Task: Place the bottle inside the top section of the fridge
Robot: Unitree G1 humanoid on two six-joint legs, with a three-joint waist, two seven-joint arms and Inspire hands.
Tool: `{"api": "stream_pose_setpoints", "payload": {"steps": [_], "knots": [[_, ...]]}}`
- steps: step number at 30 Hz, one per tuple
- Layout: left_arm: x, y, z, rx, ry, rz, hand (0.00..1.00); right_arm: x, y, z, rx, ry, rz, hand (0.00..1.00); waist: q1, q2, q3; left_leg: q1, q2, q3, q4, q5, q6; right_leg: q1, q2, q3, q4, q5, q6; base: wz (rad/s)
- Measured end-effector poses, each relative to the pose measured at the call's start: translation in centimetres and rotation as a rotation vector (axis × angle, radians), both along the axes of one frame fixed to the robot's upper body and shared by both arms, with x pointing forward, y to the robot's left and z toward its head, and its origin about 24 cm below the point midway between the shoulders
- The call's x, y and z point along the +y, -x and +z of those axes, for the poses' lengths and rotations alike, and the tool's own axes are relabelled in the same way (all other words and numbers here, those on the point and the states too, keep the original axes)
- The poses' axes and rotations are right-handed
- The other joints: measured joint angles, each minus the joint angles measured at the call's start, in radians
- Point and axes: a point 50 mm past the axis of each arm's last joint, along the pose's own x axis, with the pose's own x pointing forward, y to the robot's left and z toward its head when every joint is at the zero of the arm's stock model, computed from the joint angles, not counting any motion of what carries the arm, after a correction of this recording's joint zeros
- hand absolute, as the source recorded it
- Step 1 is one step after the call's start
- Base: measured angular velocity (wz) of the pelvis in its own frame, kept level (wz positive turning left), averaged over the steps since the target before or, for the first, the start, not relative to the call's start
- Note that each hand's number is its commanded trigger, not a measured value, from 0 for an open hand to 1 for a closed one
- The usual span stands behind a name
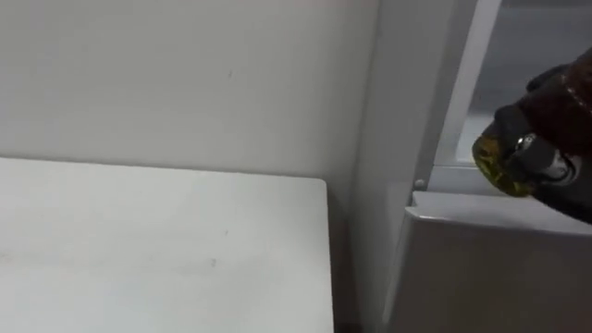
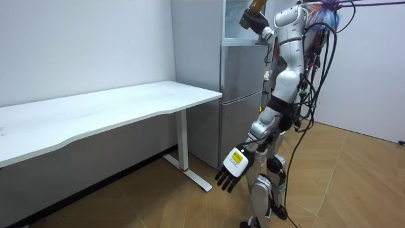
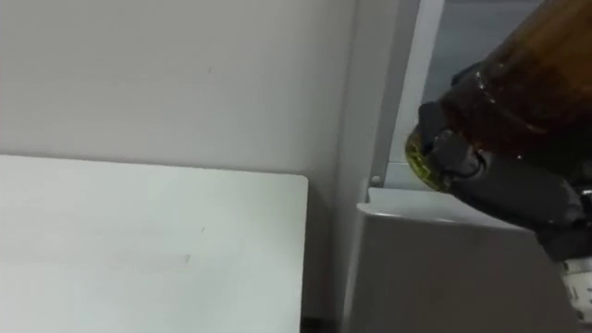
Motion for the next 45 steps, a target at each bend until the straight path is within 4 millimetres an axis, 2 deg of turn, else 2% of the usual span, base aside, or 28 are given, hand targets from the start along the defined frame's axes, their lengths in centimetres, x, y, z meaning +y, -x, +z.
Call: {"api": "stream_pose_setpoints", "payload": {"steps": [1,5,13,17,25,31,33,35,39,41,45], "knots": [[0.0,0.0,0.0,0.0,0.001,0.0,0.0,-0.2,0.1,0.1,-0.004,-0.005,-0.012,1.0,-0.001,0.0,0.0001,0.004,0.0,0.0,-0.002,0.0,0.0,0.001,0.001,0.003,0.0,0.0,0.0,-0.11],[0.0,0.1,0.0,0.001,0.005,0.002,0.0,-1.2,0.5,0.3,-0.021,-0.038,-0.078,1.0,-0.003,-0.014,0.0105,0.032,0.002,0.014,-0.011,-0.006,-0.003,0.017,0.004,0.013,-0.005,0.0,0.0,-0.1],[0.0,0.1,0.0,0.001,-0.003,0.003,0.0,-1.9,0.5,0.1,-0.018,-0.096,-0.113,1.0,0.003,-0.027,0.0104,0.03,-0.001,0.014,-0.009,-0.01,0.0,0.013,0.003,0.019,-0.012,-0.001,0.001,-0.02],[0.1,0.1,0.0,-0.001,-0.011,0.005,0.0,-2.5,0.3,-0.5,0.005,-0.094,-0.174,1.0,0.008,-0.03,0.0088,0.019,-0.001,0.008,-0.008,-0.01,0.0,0.013,0.003,0.006,-0.02,-0.001,0.002,0.07],[0.2,-0.1,0.1,-0.014,-0.011,0.024,0.0,-4.2,-0.6,-2.2,0.083,-0.096,-0.309,1.0,0.035,-0.022,0.0081,-0.002,-0.001,-0.005,-0.003,-0.009,-0.001,-0.011,0.001,0.0,-0.008,-0.001,0.002,0.02],[0.4,-0.3,0.3,-0.023,-0.017,0.027,0.0,-4.3,-1.9,-1.3,0.054,-0.122,-0.303,1.0,0.045,-0.03,0.0162,-0.01,-0.001,-0.006,0.0,-0.009,0.0,-0.015,-0.001,0.0,0.001,-0.001,0.002,0.01],[0.7,-0.5,0.4,-0.03,-0.02,0.02,0.0,-4.5,-2.4,-0.7,0.035,-0.134,-0.307,1.0,0.043,-0.044,0.0225,-0.024,-0.001,-0.016,0.015,-0.009,0.0,-0.017,-0.001,-0.008,0.002,-0.002,0.001,0.1],[0.8,-0.6,0.5,-0.035,-0.022,0.018,0.0,-4.9,-2.8,-0.5,0.039,-0.145,-0.306,1.0,0.046,-0.054,0.0244,-0.026,-0.002,-0.021,0.015,-0.009,0.0,-0.017,-0.001,-0.011,0.001,-0.001,0.001,0.09],[0.9,-0.3,0.5,-0.028,-0.024,0.021,0.0,-5.8,-3.7,-0.5,0.06,-0.166,-0.337,1.0,0.06,-0.068,0.0181,-0.027,-0.003,-0.029,0.017,-0.009,0.0,-0.011,-0.002,-0.02,-0.001,-0.001,0.001,0.06],[0.9,-0.4,0.5,-0.03,-0.024,0.019,0.0,-6.4,-4.2,-0.7,0.077,-0.179,-0.359,1.0,0.061,-0.07,0.0188,-0.024,-0.003,-0.032,0.018,-0.009,0.0,-0.003,-0.002,-0.031,-0.003,-0.001,0.001,0.12],[1.1,-0.6,0.8,-0.046,-0.017,0.022,0.0,-7.7,-4.6,-1.5,0.128,-0.189,-0.423,1.0,0.085,-0.07,0.0181,-0.023,-0.003,-0.034,0.015,-0.009,0.0,-0.002,-0.002,-0.033,-0.003,-0.001,0.001,0.02]]}}
